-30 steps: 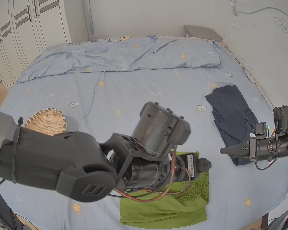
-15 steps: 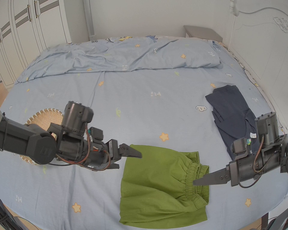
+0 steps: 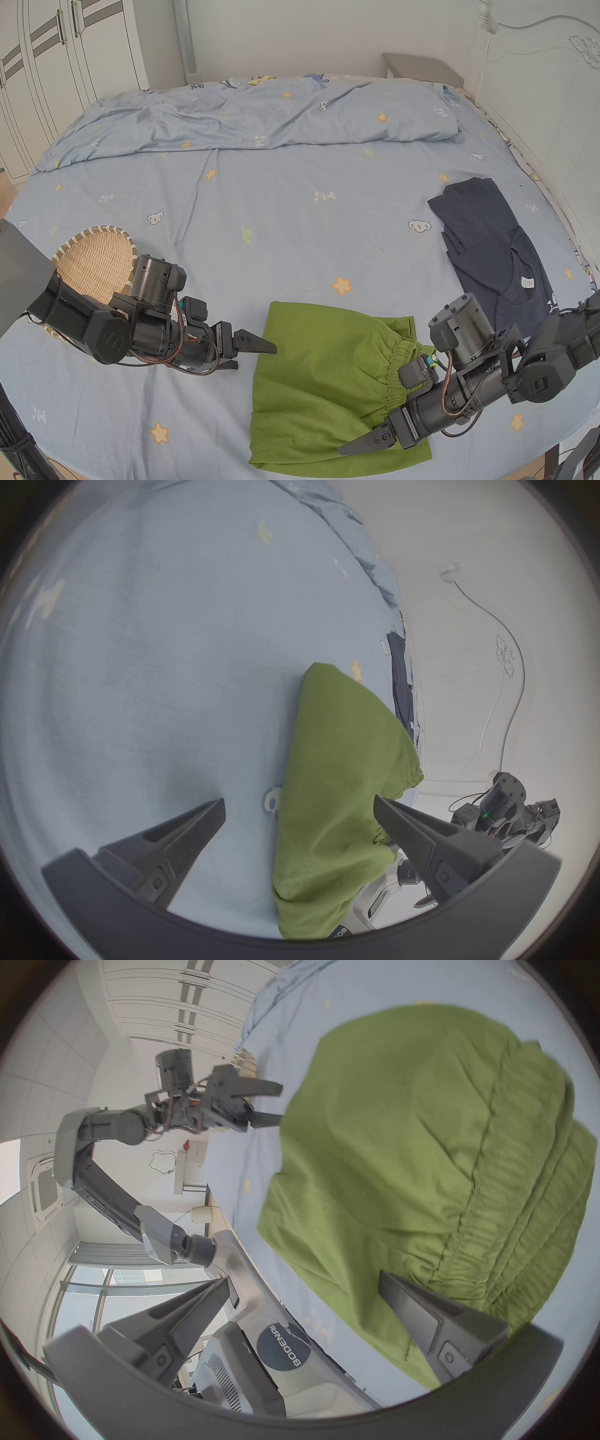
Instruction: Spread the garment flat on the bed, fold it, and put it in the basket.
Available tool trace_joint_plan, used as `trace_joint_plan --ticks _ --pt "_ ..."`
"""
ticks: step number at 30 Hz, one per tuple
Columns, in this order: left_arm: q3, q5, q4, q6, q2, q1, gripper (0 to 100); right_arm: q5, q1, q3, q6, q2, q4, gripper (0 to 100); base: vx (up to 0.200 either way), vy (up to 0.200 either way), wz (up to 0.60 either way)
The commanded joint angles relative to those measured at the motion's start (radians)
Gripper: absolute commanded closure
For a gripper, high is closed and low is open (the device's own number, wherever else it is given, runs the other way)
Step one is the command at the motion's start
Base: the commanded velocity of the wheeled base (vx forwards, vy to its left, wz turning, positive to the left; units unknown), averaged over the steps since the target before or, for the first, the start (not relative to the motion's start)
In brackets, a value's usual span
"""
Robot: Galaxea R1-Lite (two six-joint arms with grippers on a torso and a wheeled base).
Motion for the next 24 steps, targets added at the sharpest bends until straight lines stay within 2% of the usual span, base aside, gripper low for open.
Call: trace_joint_plan --ticks 1,8,9,13,24 --pt "-0.004 -0.005 -0.009 -0.005 0.041 -0.002 0 -0.002 -0.001 0.032 0.001 0.053 0.003 0 0.000 0.000 0.00" --pt "0.002 -0.022 -0.091 -0.033 0.080 -0.029 0 0.001 -0.108 0.140 -0.039 0.053 -0.015 0 0.000 0.000 0.00" --pt "0.005 -0.023 -0.108 -0.046 0.087 -0.042 0 0.006 -0.156 0.158 -0.062 0.051 -0.026 0 0.000 0.000 0.00" --pt "0.011 -0.028 -0.134 -0.053 0.098 -0.063 0 0.012 -0.223 0.175 -0.118 0.053 -0.046 0 0.000 0.000 0.00" --pt "0.027 -0.049 -0.157 -0.056 0.123 -0.149 0 0.052 -0.300 0.164 -0.128 0.077 -0.075 0 0.000 0.000 0.00"
